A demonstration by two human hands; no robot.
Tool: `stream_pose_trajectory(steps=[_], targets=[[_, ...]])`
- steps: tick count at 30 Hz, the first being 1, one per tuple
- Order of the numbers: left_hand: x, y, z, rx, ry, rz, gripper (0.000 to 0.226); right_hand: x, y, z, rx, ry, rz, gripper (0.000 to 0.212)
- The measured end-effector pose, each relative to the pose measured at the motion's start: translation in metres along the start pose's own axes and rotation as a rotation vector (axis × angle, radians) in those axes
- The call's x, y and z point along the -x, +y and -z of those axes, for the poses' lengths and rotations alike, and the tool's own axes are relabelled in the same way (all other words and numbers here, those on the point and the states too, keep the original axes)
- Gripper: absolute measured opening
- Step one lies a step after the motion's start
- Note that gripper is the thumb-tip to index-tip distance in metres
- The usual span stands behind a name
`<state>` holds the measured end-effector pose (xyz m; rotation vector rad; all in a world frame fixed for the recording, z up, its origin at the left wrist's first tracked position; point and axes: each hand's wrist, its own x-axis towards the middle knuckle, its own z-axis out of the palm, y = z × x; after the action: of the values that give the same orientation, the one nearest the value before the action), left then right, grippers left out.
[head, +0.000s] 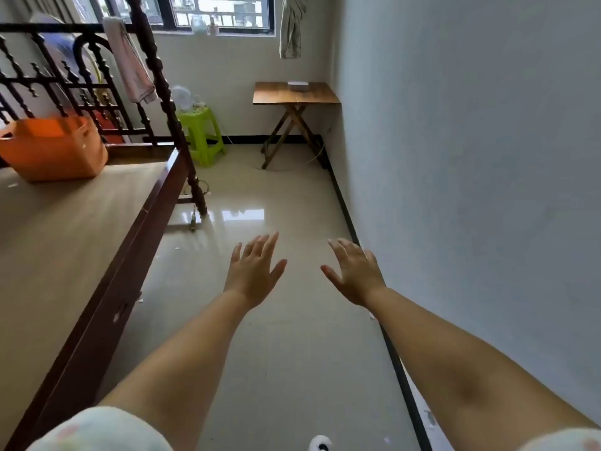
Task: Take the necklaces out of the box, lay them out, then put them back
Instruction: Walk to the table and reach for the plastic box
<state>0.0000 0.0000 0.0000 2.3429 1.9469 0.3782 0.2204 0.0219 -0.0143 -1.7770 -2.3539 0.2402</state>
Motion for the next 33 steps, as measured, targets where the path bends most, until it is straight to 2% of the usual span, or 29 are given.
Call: stream_pose_trajectory(steps=[3,9,15,20,24,28,33], targets=[[-0.059,-0.009,-0.002,0.012,0.058,0.033,0.06,-0.059,0.023,0.009,0.004,0.027,0.019,0.063],[-0.162,-0.043,-0.017,-0.003,0.044,0.075,0.06,-0.178,0.054,0.009,0.005,-0.006,0.032,0.063],[-0.301,-0.104,-0.028,-0.016,0.1,0.089,0.059,-0.329,0.064,0.004,0.011,0.001,0.066,0.064],[-0.429,-0.159,-0.02,-0.027,0.07,0.044,0.06,-0.459,0.067,0.013,0.007,0.001,0.025,0.064],[-0.523,-0.192,-0.013,-0.025,0.072,0.033,0.06,-0.546,0.077,0.021,0.003,0.016,-0.009,0.082],[-0.607,-0.207,-0.025,-0.023,0.041,-0.012,0.06,-0.621,0.104,0.018,0.018,-0.003,-0.058,0.068],[-0.725,-0.213,-0.048,-0.009,0.069,-0.021,0.059,-0.725,0.151,0.017,0.027,0.004,-0.069,0.063]])
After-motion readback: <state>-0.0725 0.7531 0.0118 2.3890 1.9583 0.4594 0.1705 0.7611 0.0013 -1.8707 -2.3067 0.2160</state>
